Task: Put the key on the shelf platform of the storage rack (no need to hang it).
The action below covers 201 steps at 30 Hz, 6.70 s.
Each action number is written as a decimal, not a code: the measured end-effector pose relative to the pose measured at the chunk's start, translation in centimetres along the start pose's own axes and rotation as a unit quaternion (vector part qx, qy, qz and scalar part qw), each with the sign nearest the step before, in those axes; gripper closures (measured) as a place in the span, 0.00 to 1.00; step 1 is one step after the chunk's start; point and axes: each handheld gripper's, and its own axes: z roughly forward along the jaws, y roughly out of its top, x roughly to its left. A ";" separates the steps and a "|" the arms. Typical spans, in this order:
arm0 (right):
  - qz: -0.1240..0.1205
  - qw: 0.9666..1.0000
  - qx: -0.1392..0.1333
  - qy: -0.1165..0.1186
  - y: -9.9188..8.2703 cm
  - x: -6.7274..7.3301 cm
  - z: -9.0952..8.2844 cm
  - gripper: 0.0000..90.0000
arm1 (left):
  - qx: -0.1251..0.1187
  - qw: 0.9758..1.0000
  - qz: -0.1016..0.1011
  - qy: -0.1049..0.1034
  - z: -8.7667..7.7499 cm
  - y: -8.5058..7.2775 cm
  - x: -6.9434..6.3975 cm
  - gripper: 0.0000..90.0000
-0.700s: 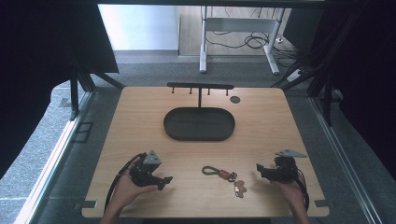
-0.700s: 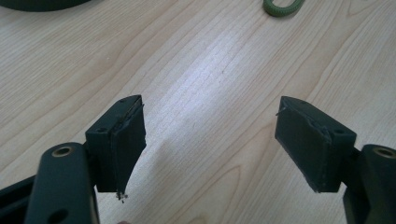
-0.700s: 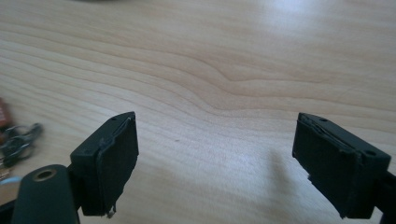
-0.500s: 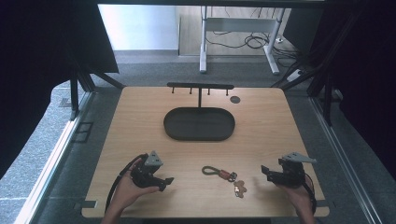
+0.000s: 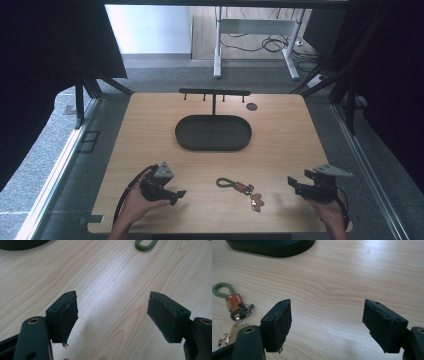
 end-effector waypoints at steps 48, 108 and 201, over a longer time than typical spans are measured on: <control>-0.136 0.982 0.092 0.089 6.0 6.5 -0.6 0.42 | -0.003 1.000 0.016 -0.004 -0.2 0.5 -1.0 0.28; -0.237 0.941 0.192 0.144 7.3 14.1 6.3 0.50 | -0.002 1.000 0.019 -0.007 -0.2 0.4 -1.0 0.28; -0.281 0.926 0.218 0.125 9.3 14.0 6.9 0.74 | -0.001 1.000 0.017 -0.009 -0.2 0.3 -0.8 0.28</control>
